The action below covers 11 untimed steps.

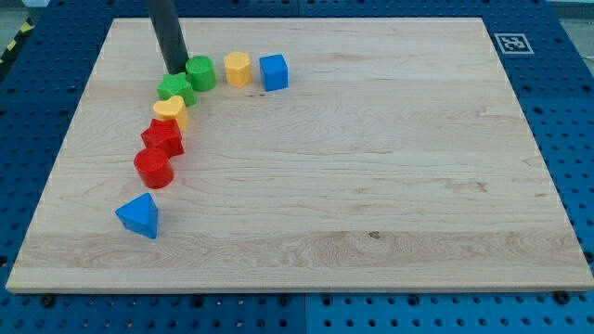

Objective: Nudge the blue cube a bit down

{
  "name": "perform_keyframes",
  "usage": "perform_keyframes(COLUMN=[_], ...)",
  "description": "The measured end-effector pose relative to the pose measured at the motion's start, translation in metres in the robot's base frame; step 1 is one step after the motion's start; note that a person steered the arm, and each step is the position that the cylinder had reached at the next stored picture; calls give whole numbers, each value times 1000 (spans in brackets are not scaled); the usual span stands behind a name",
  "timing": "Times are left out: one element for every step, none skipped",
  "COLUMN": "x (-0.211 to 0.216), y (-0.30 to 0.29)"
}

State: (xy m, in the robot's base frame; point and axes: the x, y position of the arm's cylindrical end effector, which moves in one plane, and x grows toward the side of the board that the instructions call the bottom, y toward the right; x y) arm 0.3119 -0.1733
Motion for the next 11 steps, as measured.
perform_keyframes(x=[0, 0, -1, -35, -59, -53, -47, -37, -34, -31, -17], y=[3, 14, 21, 21, 42, 84, 127, 146, 140, 140, 140])
